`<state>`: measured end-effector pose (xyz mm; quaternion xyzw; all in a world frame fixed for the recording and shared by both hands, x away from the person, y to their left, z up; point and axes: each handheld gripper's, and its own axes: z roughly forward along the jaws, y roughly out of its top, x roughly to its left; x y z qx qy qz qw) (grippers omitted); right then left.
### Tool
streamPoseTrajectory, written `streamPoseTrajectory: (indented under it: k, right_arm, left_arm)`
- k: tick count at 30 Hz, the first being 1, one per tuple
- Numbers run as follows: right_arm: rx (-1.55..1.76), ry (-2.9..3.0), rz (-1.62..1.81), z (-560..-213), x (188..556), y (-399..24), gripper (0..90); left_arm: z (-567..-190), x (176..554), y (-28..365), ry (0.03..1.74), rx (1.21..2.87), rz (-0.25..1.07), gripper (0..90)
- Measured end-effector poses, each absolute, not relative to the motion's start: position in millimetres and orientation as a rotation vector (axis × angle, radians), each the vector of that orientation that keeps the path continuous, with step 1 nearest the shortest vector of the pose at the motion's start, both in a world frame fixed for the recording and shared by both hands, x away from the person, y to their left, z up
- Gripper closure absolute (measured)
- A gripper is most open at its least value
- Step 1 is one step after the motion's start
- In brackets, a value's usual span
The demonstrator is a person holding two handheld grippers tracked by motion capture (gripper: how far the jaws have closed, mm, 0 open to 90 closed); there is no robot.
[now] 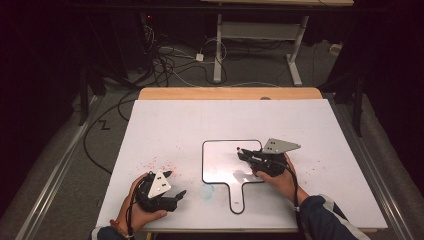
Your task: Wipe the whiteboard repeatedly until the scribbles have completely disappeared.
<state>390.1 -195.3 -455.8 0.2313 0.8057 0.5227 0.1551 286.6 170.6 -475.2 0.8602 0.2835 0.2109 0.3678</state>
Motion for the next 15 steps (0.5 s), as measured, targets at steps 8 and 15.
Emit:
streamPoseTrajectory:
  k: [8, 15]
  right_arm:
    - [0.806, 2.208, 1.477, -456.0, 426.1, -212.0, 81.6]
    - [0.763, 2.291, 1.484, -455.8, 412.6, -202.4, 81.5]
  left_arm:
    - [-476.2, 287.7, 170.3, 0.729, 2.213, 0.537, 22.2]
    - [-475.7, 286.9, 172.0, 0.735, 2.207, 0.539, 22.2]
